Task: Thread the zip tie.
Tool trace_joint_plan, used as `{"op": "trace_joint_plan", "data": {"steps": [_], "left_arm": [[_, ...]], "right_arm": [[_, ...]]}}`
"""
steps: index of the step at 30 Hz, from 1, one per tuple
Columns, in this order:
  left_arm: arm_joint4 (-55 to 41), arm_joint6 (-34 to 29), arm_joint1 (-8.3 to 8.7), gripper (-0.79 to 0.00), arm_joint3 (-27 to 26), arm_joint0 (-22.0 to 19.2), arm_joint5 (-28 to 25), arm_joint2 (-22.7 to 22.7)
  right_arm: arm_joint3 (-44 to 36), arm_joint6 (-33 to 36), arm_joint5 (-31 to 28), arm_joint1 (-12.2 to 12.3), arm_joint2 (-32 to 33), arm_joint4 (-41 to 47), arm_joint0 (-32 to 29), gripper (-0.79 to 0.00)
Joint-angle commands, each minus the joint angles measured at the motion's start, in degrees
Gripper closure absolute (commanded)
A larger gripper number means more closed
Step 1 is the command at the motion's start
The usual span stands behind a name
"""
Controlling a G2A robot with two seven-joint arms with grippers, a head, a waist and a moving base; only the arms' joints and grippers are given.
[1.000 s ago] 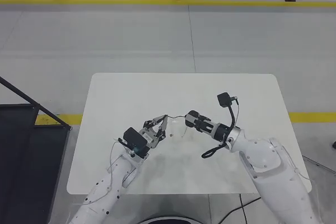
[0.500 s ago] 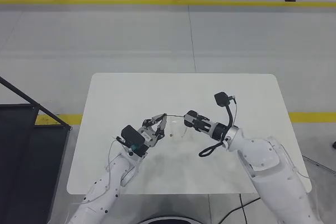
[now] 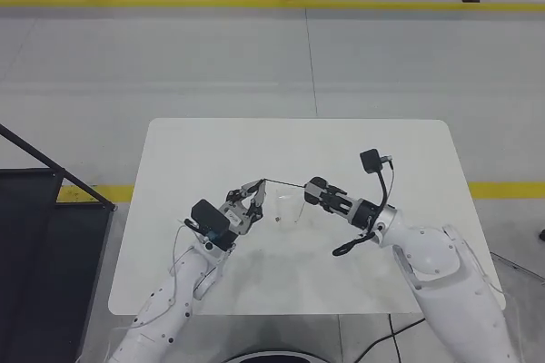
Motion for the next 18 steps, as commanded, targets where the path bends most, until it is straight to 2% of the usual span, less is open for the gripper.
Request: {"op": "trace_joint_plan", "data": {"steps": [1, 11, 18], "left_arm": [[0.8, 0.2, 0.03, 0.000, 0.0, 0.1, 0.0, 0.1], [4.3, 0.9, -0.06, 0.000, 0.5, 0.2, 2.5, 0.9], [4.4, 1.0, -0.14, 0.000, 0.6, 0.1, 2.8, 1.0]], "right_arm": [[-0.3, 0.0, 0.0, 0.0, 0.2, 0.0, -0.3, 0.000], [-2.3, -0.8, -4.1, 0.5, 3.1, 1.1, -4.1, 0.000], [-3.1, 1.0, -4.0, 0.8, 4.3, 1.2, -5.2, 0.000]]}}
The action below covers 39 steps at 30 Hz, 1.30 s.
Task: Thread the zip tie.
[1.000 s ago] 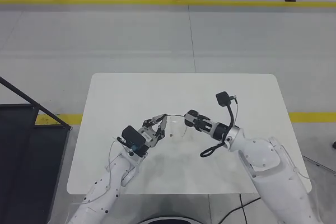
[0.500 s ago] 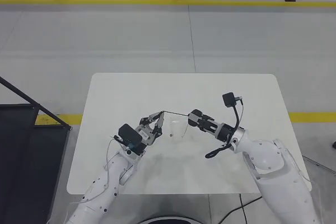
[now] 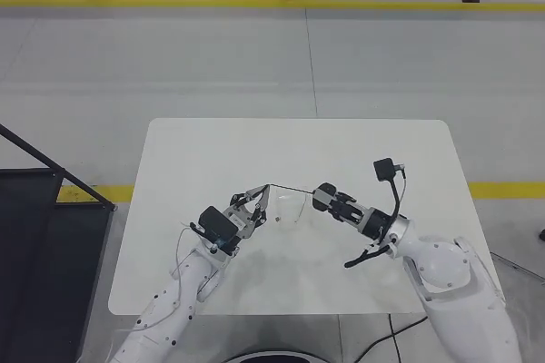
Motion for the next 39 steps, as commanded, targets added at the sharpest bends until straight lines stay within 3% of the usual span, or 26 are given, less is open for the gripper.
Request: {"op": "trace_joint_plan", "data": {"steps": [1, 16, 23, 39], "left_arm": [[0.2, 0.0, -0.01, 0.000, 0.0, 0.0, 0.0, 0.0], [1.0, 0.3, -0.05, 0.000, -0.2, 0.4, 0.9, -0.2], [1.6, 0.9, 0.12, 0.000, -0.4, 0.7, 0.7, -0.8], [2.4, -0.6, 0.15, 0.000, -1.2, 1.1, 0.5, -0.6]], "right_arm": [[-0.1, 0.0, 0.2, 0.0, -0.1, -0.3, 0.0, 0.000], [-0.7, -1.1, 1.6, 0.1, 0.0, -2.2, -0.2, 0.000], [-9.4, 0.5, 9.6, 1.1, 4.3, -8.4, -5.1, 0.000], [-12.3, 0.0, 9.9, 1.3, 4.7, -9.9, -7.5, 0.000]]}}
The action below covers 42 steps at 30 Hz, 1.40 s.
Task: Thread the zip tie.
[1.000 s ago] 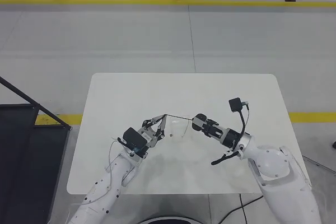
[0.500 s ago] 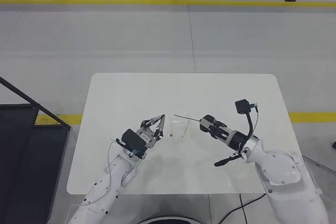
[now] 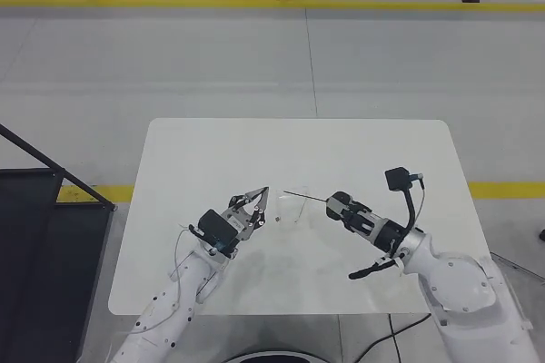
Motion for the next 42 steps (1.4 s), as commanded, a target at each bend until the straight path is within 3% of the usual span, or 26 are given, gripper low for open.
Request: {"op": "trace_joint_plan", "data": {"steps": [1, 42], "left_arm": [[0.5, -0.7, 0.04, 0.000, -0.7, 0.2, 0.2, 0.0], [4.5, 0.9, -0.03, 0.000, -0.1, 0.0, 2.2, 1.2]], "right_arm": [[-0.2, -0.2, 0.1, 0.0, -0.7, -1.0, 0.1, 0.000], [-0.3, -1.7, -1.6, -0.1, -1.7, -0.8, -0.3, 0.000]]}}
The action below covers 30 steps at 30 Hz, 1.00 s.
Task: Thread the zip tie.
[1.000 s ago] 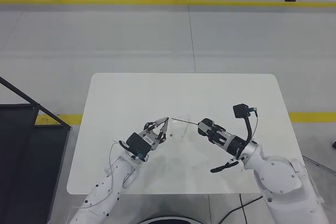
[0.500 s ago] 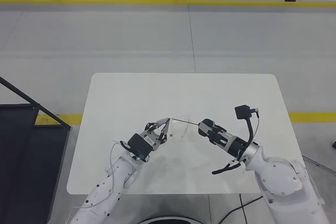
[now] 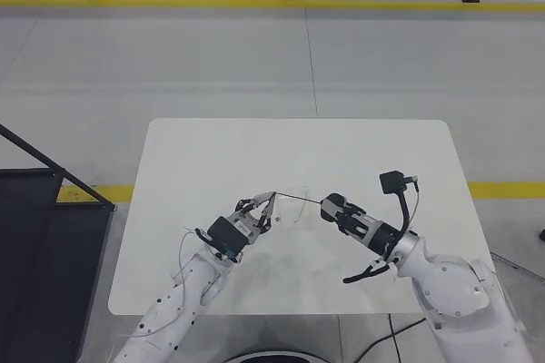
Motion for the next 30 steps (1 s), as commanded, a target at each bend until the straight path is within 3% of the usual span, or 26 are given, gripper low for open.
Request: {"op": "trace_joint_plan", "data": {"steps": [1, 30], "left_arm": [[0.1, 0.1, 0.00, 0.000, 0.0, 0.0, 0.0, 0.0], [0.9, 0.1, 0.05, 0.000, 0.3, -0.2, -0.5, 0.2]], "right_arm": [[0.0, 0.0, 0.0, 0.0, -0.1, -0.1, 0.0, 0.000], [0.1, 0.0, -0.2, 0.0, -0.2, 0.4, 0.2, 0.000]]}}
